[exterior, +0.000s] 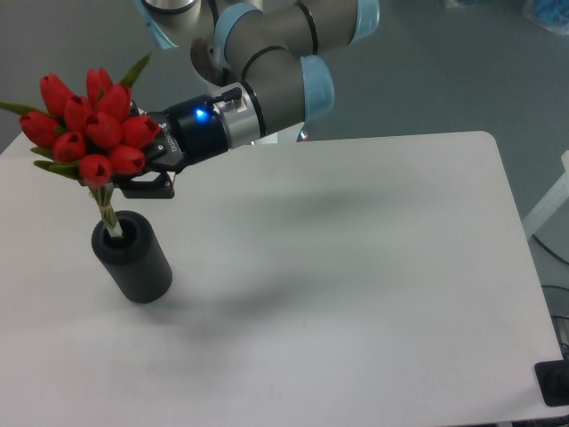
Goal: Insert the flowers into the vase
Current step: 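Lower the held bouquet deeper into the vase, stems sliding down, then open the gripper to release the tulips and pull back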
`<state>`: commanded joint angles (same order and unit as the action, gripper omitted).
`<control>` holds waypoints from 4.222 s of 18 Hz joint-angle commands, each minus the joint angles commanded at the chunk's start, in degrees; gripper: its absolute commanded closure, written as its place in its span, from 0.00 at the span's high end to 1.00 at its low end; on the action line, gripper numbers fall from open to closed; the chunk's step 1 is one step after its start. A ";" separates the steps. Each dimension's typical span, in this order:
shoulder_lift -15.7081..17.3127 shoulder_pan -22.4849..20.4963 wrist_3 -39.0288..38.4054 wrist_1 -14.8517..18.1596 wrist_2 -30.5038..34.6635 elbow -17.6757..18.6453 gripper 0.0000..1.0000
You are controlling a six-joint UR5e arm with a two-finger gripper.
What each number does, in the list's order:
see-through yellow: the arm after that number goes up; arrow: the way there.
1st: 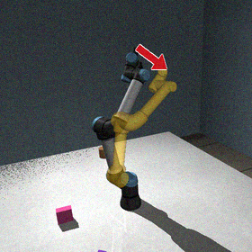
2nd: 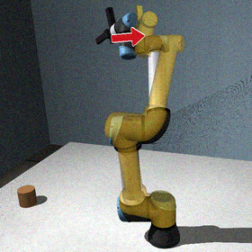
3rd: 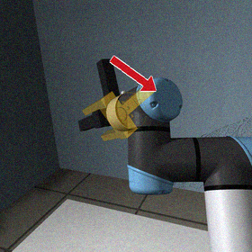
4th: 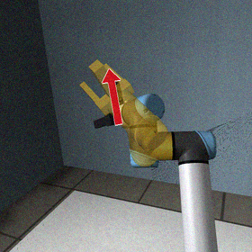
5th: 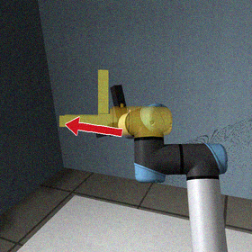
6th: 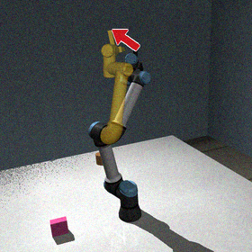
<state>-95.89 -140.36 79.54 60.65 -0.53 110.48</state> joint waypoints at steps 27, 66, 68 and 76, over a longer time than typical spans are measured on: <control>-5.18 1.14 19.15 -0.62 0.70 10.02 0.05; -9.76 2.73 24.52 -0.53 0.79 11.95 0.80; -9.76 2.64 24.43 -0.44 0.97 12.04 0.80; -9.58 1.59 24.17 -0.44 1.49 12.74 0.81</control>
<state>-105.47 -138.77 103.71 60.21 0.97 123.22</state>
